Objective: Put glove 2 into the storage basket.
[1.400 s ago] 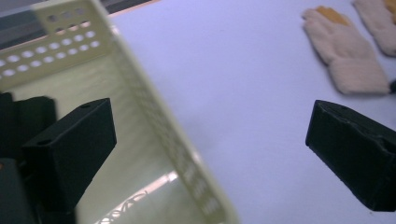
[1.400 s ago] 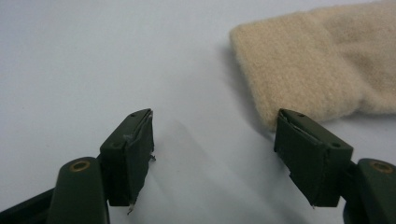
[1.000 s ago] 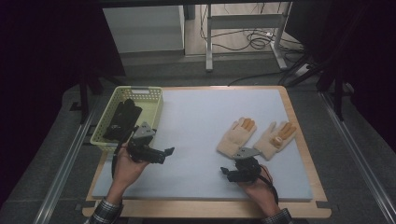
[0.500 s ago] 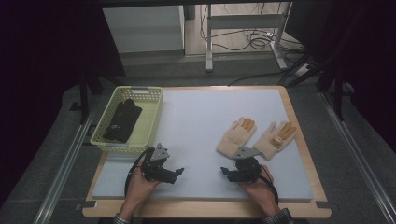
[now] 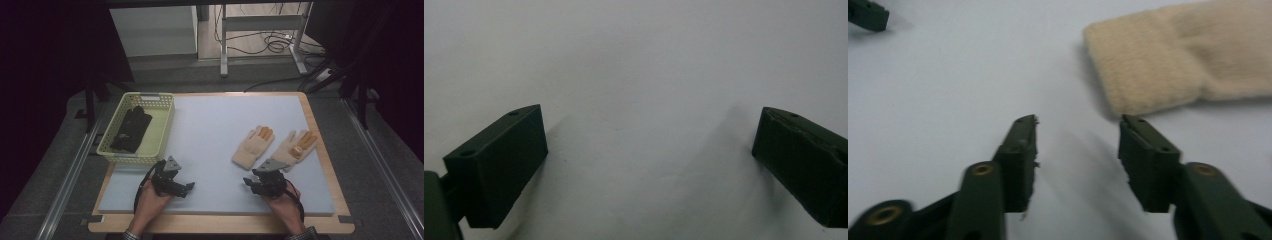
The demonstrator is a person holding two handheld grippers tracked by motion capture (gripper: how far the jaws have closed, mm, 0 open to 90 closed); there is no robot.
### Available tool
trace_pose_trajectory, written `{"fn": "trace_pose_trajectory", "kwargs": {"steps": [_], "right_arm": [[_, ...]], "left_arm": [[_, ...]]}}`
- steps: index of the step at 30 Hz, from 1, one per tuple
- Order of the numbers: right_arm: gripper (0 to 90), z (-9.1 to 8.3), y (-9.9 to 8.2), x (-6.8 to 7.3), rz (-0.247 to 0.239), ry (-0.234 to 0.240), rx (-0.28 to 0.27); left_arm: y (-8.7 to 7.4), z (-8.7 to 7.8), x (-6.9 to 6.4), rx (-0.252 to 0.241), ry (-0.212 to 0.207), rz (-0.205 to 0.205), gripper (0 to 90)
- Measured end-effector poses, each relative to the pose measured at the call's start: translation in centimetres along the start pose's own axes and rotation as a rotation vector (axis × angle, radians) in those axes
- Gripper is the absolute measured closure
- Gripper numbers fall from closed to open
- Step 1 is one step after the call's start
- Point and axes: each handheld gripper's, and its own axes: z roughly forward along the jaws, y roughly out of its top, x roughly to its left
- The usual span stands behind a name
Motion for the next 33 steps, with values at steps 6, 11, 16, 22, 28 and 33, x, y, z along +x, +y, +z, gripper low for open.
{"fn": "trace_pose_trajectory", "kwargs": {"steps": [6, 11, 16, 22, 28, 33], "right_arm": [[61.7, -0.5, 1.1, -1.5, 0.038, -0.025, -0.012], [54.4, 0.2, 3.1, -3.2, 0.089, -0.064, -0.022], [36.9, 2.5, 5.2, -5.3, 0.147, -0.14, 0.004], [24.8, 5.7, 6.4, -6.5, 0.149, -0.218, 0.054], [46.8, 7.0, 6.3, -6.6, 0.062, -0.263, 0.087], [61.3, 6.6, 6.2, -6.2, 0.019, -0.273, 0.077]], "left_arm": [[0.0, 0.0, 0.0, -0.002, 0.001, 0.0, 1.2], [0.0, 0.0, 0.0, -0.003, 0.001, 0.0, 1.3], [0.0, 0.0, 0.0, -0.003, 0.001, -0.001, 1.3], [0.0, 0.0, 0.0, -0.003, 0.001, -0.001, 1.3], [0.0, 0.0, 0.0, -0.004, 0.001, -0.001, 1.3], [0.0, 0.0, 0.0, -0.004, 0.001, -0.001, 1.3]]}}
